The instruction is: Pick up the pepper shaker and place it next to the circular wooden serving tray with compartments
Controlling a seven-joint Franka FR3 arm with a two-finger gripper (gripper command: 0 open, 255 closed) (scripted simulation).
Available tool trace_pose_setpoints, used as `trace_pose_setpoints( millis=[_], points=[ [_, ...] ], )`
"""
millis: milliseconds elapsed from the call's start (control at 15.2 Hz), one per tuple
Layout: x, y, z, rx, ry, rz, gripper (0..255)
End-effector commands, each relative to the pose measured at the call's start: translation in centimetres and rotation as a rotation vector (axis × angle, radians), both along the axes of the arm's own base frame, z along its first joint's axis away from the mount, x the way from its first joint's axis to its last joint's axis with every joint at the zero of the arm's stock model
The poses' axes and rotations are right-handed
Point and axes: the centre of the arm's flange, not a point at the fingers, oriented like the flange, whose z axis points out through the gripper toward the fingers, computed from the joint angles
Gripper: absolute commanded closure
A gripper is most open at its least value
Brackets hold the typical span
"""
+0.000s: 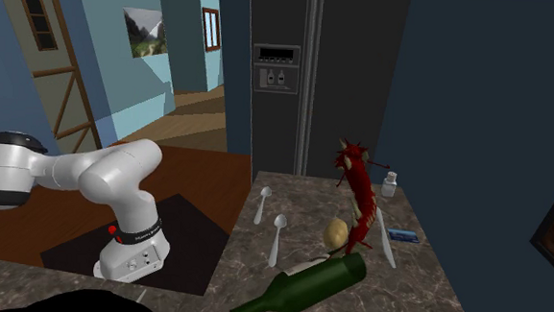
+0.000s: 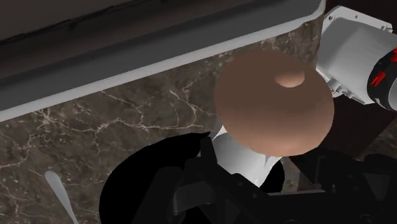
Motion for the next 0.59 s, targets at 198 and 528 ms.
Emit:
trace_pose_setpoints(
  millis=[198, 528],
  points=[
    [0.0, 0.1, -2.8, -0.001, 0.000, 0.000, 255],
    [0.0, 0.1, -5.4, -0.001, 0.000, 0.000, 255]
  ],
)
